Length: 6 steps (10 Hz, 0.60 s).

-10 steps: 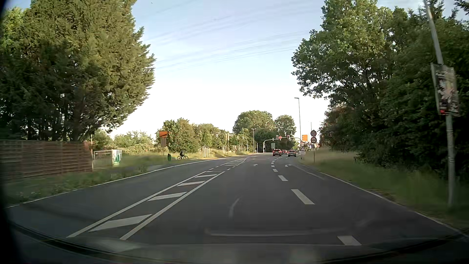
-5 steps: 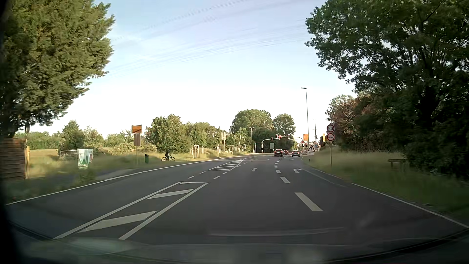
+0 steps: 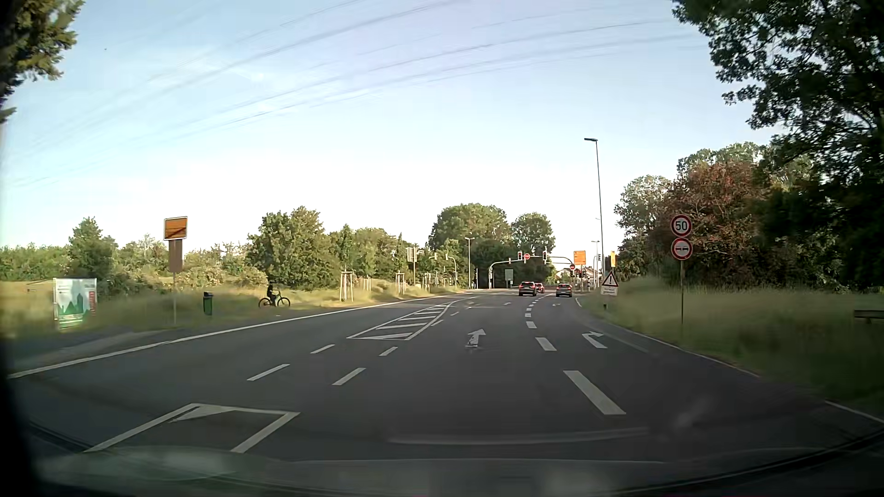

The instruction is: Follow the waypoints while adhering to traffic rules and regulations

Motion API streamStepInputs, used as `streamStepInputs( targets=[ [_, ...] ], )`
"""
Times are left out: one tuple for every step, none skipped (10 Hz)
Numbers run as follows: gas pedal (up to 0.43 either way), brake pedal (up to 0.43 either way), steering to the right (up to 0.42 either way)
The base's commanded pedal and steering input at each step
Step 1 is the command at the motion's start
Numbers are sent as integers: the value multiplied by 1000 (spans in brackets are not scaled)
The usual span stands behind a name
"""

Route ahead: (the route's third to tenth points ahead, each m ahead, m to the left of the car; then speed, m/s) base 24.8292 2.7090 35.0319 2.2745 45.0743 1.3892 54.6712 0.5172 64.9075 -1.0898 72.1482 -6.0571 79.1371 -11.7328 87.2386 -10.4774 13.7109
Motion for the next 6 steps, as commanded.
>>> streamStepInputs(
  targets=[
    [0,104,16],
    [0,122,18],
    [0,128,18],
    [0,134,18],
    [0,140,18],
    [0,146,18]
  ],
)
